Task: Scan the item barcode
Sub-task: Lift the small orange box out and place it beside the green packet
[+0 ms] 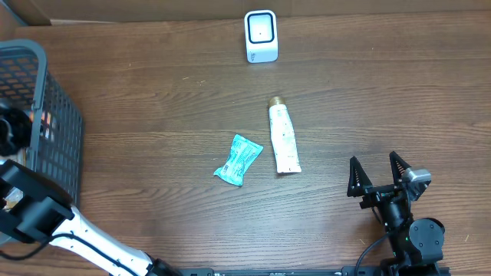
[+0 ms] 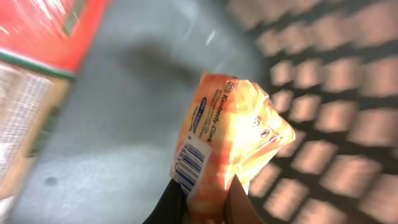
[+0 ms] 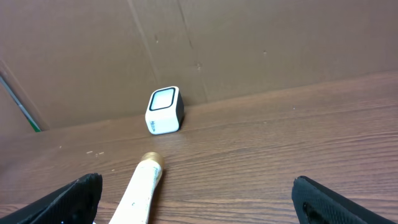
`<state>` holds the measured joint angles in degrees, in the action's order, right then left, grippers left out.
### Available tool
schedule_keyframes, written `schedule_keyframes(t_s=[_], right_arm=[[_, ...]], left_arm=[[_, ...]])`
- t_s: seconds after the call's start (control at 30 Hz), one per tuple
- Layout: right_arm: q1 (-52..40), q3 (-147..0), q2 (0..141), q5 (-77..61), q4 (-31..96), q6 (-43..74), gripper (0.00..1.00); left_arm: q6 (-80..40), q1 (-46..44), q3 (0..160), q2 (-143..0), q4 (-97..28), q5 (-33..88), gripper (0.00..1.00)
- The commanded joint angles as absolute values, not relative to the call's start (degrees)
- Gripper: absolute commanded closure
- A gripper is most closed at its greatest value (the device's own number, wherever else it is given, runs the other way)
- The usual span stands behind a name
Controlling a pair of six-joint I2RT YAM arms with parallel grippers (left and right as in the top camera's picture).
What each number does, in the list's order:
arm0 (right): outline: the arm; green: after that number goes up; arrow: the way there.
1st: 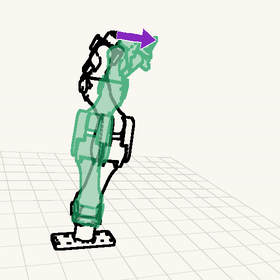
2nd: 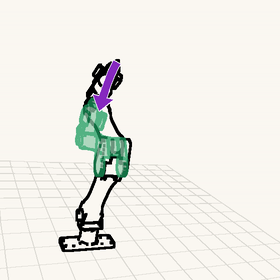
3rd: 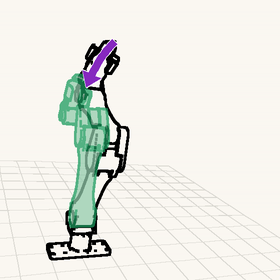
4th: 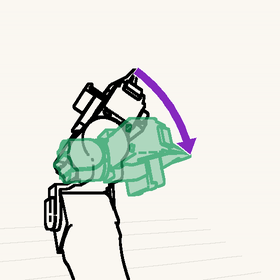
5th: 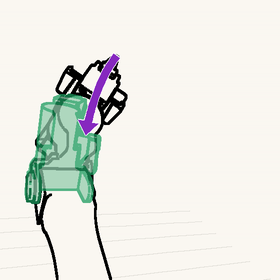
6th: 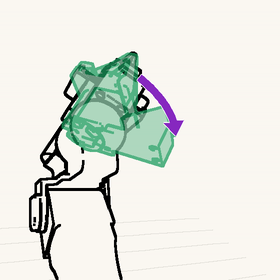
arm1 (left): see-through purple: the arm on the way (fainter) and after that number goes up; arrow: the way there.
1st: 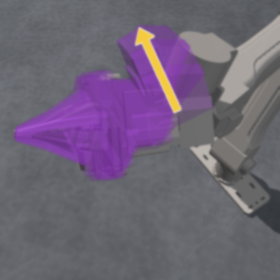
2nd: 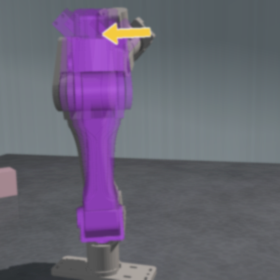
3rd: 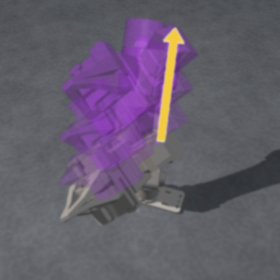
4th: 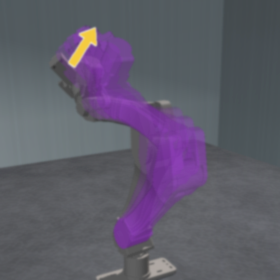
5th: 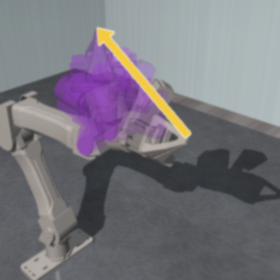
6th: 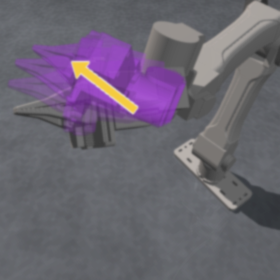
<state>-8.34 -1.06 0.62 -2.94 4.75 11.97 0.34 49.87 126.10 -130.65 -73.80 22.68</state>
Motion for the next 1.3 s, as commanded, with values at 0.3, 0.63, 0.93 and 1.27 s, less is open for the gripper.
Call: schedule_keyframes(t_s=[0.3,0.63,0.93,1.27], right_arm=[[-8.62,-0.45,0.16,-2.59,4.62,11.94,0.0],[-8.62,-0.45,0.16,-2.59,4.62,11.94,0.0],[-8.62,-0.45,0.16,-2.59,4.62,11.92,0.0],[-8.62,-0.45,0.16,-2.59,4.6,11.92,0.0]], left_arm=[[-6.76,45.63,134.47,-104.92,-79.11,38.5,0.96],[0.03,16.95,132.94,-99.37,-93.36,26.57,0.96],[-6.44,-3.29,112.84,-99.29,-83.85,16.27,0.96],[-20.88,-11.03,79.37,-99.31,-59.13,6.59,0.96]])
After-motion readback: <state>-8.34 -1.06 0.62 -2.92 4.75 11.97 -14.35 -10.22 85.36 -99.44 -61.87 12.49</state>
